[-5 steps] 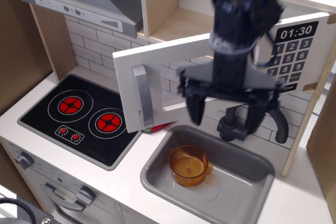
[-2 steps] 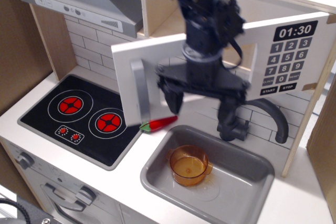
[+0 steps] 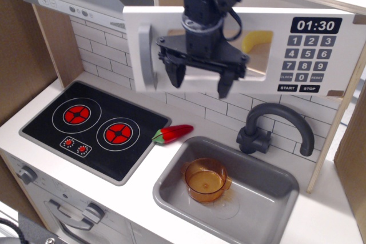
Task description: Close microwave
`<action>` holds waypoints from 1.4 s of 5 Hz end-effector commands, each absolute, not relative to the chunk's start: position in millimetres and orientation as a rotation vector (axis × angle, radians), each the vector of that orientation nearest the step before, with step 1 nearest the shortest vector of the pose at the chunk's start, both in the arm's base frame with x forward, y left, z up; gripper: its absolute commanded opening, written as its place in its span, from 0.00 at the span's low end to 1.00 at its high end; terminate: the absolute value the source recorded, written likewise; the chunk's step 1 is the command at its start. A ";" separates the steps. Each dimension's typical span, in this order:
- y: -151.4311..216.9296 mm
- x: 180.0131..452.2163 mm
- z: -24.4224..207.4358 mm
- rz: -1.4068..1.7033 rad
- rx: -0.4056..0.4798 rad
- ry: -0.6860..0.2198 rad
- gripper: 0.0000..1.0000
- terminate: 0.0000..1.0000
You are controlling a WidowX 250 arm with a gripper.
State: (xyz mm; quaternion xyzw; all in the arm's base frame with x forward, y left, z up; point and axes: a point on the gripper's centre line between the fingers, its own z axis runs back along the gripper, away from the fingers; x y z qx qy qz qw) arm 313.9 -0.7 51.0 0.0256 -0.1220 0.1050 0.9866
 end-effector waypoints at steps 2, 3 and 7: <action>12.7 358.6 66.8 0.184 0.072 -0.375 1.00 0.00; 16.0 365.3 69.5 0.190 0.066 -0.381 1.00 0.00; 26.0 386.6 73.0 0.241 0.062 -0.386 1.00 0.00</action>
